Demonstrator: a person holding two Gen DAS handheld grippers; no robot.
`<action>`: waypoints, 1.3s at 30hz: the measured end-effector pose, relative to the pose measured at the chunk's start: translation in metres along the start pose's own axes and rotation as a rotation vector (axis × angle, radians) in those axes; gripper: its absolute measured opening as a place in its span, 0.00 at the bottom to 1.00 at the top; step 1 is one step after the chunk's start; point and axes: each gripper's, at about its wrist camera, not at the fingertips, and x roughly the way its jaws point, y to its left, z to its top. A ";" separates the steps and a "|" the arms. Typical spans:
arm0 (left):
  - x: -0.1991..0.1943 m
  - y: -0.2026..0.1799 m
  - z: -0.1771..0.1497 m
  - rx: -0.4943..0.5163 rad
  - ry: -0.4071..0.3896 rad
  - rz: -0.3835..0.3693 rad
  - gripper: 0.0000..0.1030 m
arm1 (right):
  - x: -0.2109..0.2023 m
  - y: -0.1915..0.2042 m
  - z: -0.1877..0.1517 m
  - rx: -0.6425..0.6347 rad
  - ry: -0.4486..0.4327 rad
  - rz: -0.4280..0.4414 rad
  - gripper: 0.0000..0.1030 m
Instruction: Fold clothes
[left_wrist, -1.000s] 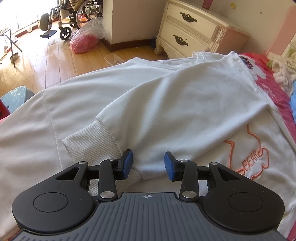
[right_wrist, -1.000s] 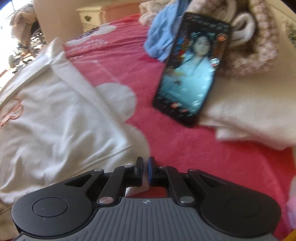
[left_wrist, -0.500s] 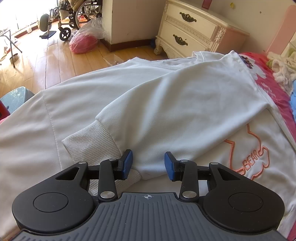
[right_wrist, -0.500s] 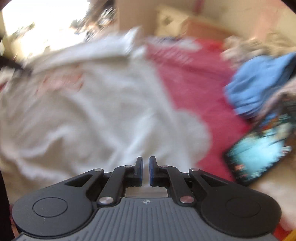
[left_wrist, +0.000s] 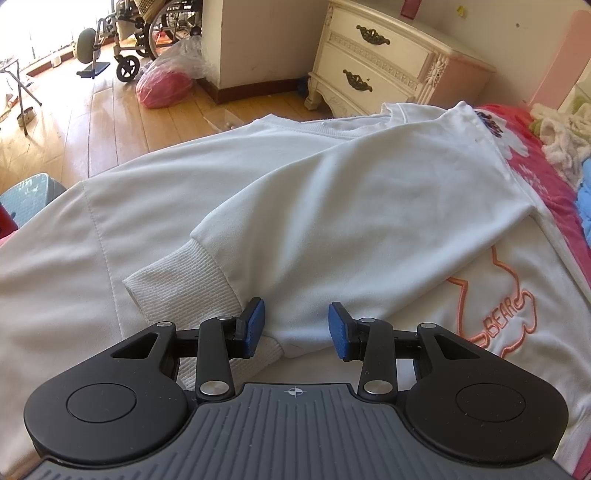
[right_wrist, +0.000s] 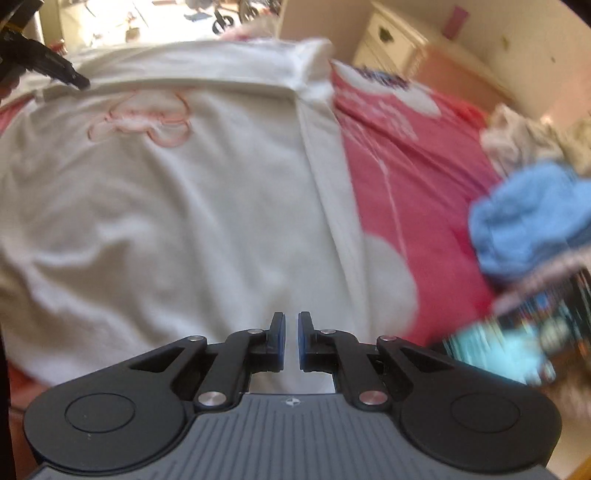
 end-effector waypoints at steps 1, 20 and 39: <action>0.000 0.000 0.000 0.001 0.000 -0.001 0.37 | 0.008 0.002 0.001 -0.006 0.003 -0.004 0.06; 0.001 -0.002 -0.002 0.029 -0.005 0.004 0.39 | 0.021 -0.052 0.101 0.300 -0.231 0.093 0.07; -0.012 0.011 0.006 -0.041 -0.004 -0.070 0.39 | 0.135 -0.116 0.278 0.500 -0.262 0.246 0.20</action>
